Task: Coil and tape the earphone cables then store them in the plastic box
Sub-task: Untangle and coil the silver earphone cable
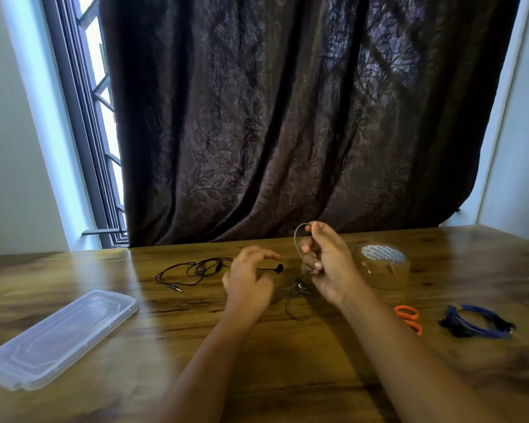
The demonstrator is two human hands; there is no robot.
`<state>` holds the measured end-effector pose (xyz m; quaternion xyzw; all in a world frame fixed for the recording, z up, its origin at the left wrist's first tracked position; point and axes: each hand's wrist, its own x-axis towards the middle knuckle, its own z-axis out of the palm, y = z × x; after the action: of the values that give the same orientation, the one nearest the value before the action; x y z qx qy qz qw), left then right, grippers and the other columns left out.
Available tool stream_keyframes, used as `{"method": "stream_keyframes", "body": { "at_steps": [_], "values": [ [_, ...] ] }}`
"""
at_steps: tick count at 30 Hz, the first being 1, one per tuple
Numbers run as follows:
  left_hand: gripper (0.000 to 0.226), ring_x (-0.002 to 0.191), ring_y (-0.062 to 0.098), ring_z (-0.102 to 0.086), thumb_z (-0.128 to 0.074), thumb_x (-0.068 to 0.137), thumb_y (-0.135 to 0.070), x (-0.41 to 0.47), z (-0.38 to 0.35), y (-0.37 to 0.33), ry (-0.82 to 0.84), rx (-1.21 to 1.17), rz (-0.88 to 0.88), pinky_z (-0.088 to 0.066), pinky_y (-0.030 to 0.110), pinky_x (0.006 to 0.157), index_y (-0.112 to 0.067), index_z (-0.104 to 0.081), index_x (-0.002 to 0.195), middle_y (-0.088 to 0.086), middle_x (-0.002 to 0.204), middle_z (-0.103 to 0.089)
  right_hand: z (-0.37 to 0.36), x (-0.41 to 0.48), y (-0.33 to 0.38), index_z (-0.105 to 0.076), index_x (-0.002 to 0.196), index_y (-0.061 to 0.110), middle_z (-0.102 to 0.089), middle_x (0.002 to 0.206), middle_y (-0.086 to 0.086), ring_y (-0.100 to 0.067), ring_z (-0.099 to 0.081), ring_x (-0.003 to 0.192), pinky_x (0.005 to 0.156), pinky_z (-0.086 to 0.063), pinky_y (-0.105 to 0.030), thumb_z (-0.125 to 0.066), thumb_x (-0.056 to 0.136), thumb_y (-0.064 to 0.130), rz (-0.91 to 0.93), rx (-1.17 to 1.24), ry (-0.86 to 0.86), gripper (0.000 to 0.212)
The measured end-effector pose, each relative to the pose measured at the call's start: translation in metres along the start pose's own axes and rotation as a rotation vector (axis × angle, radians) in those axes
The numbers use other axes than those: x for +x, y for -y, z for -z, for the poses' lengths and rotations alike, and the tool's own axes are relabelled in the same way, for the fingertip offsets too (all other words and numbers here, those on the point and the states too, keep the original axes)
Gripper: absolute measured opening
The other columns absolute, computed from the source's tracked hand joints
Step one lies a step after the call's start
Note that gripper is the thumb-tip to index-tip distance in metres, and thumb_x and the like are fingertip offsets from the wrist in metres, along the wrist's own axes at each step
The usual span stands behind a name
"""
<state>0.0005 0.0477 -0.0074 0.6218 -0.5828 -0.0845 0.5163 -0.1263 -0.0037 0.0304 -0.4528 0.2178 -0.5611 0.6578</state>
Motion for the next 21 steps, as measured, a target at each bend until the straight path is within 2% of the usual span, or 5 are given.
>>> {"method": "stream_keyframes", "body": {
  "at_steps": [5,8,14,18,21],
  "values": [
    [0.014,0.083,0.015,-0.062,-0.050,0.091,-0.030,-0.008,-0.011,-0.005,0.474,0.123,-0.061,-0.042,0.046,0.098,-0.025,-0.062,0.096,-0.004,0.087,-0.067,-0.002,-0.004,0.002,-0.046,0.092,0.015,-0.075,0.088,-0.007,-0.004,-0.031,0.034,0.035,-0.026,-0.014,-0.034,0.103,0.024,0.034,0.002,0.026,0.019],
    [0.017,0.090,0.010,-0.061,-0.052,0.093,-0.038,-0.008,-0.009,-0.004,0.342,0.138,-0.076,-0.040,0.045,0.099,-0.033,-0.061,0.107,-0.013,0.092,-0.066,0.001,-0.004,0.004,-0.046,0.092,0.018,-0.070,0.115,-0.001,-0.004,-0.029,0.036,0.037,-0.024,-0.013,-0.032,0.103,0.026,0.099,-0.066,0.034,0.019],
    [0.022,0.067,0.006,-0.061,-0.047,0.098,-0.015,-0.002,0.002,-0.006,0.131,-0.320,0.095,-0.049,0.021,0.060,-0.026,-0.067,0.100,-0.002,0.078,-0.066,0.008,-0.004,0.014,-0.055,0.110,0.023,-0.060,0.130,0.009,-0.002,-0.024,0.037,0.037,-0.022,-0.013,-0.033,0.103,0.018,0.150,-0.090,0.075,0.024],
    [0.024,0.076,0.018,-0.064,-0.041,0.101,-0.017,0.002,0.004,-0.006,-0.130,-0.504,0.269,-0.055,0.035,0.069,-0.023,-0.063,0.092,0.007,0.093,-0.067,0.014,-0.005,0.021,-0.057,0.123,0.034,-0.070,0.114,-0.001,-0.001,-0.021,0.034,0.037,-0.016,-0.016,-0.032,0.102,0.014,0.021,-0.115,0.237,0.039],
    [0.025,0.087,0.031,-0.062,-0.038,0.102,-0.021,0.003,0.004,-0.005,-0.193,-0.646,0.400,-0.052,0.049,0.079,-0.022,-0.059,0.090,0.013,0.101,-0.065,0.019,-0.007,0.025,-0.071,0.108,0.026,-0.073,0.086,-0.004,-0.001,-0.023,0.031,0.041,-0.013,-0.021,-0.041,0.094,0.013,-0.115,-0.223,0.431,0.035]
  ]
}}
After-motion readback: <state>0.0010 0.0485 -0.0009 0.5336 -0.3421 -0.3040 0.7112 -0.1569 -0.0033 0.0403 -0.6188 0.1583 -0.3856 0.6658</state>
